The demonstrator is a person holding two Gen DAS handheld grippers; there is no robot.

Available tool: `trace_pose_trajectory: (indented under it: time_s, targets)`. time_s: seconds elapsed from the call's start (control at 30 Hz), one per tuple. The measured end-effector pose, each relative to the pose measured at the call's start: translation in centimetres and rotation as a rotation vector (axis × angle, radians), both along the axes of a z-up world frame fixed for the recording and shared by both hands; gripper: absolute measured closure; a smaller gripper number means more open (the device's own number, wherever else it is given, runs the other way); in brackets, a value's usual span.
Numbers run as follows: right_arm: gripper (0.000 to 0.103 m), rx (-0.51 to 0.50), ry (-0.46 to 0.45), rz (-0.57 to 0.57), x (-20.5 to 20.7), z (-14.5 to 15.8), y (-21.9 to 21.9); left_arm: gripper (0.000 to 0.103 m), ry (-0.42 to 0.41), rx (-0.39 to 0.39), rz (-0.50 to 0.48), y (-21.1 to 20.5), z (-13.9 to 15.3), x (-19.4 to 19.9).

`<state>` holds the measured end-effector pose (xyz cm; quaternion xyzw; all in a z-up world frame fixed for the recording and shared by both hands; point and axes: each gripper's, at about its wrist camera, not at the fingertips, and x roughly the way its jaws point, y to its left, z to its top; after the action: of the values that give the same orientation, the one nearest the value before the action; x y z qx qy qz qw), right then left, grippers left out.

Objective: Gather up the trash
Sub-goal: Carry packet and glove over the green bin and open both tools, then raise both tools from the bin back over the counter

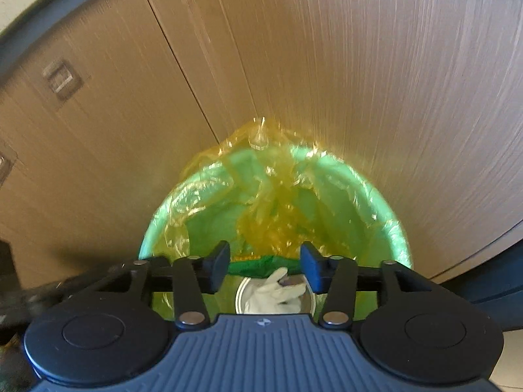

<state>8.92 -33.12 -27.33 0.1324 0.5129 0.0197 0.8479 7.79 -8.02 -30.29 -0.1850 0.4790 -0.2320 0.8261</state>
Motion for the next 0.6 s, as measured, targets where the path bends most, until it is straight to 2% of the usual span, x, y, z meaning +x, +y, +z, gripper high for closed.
trace_pose_trajectory:
  time_s: [0.1, 0.2, 0.27, 0.4, 0.47, 0.5, 0.57, 0.6]
  targets:
    - [0.051, -0.001, -0.043, -0.008, -0.1, 0.9, -0.2, 0.08, -0.084, 0.027, -0.046, -0.5, 4.0, -1.7]
    - [0.051, -0.007, -0.109, -0.017, -0.5, 2.2, -0.4, 0.081, -0.158, 0.034, -0.082, -1.0, 9.9, -3.2]
    - [0.05, -0.013, -0.149, -0.01, -1.0, 3.3, -0.6, 0.08, -0.21, 0.043, -0.122, -1.4, 14.9, -4.3]
    - [0.05, 0.007, -0.21, 0.012, -1.4, 6.5, -1.2, 0.079, -0.383, 0.092, -0.216, -1.8, 25.0, -6.4]
    - [0.049, -0.013, -0.278, 0.021, -1.6, 8.9, -1.2, 0.078, -0.462, 0.145, -0.177, -0.5, 29.6, -6.4]
    - [0.046, -0.021, -0.321, 0.029, -1.8, 10.3, -1.2, 0.077, -0.498, 0.177, -0.143, 0.5, 31.6, -6.0]
    - [0.036, -0.029, -0.409, 0.046, -2.2, 13.1, -1.2, 0.076, -0.583, 0.287, -0.061, 2.2, 34.6, -4.5]
    - [0.031, -0.033, -0.45, 0.057, -2.4, 14.2, -1.2, 0.076, -0.63, 0.366, 0.004, 3.3, 35.8, -3.3]
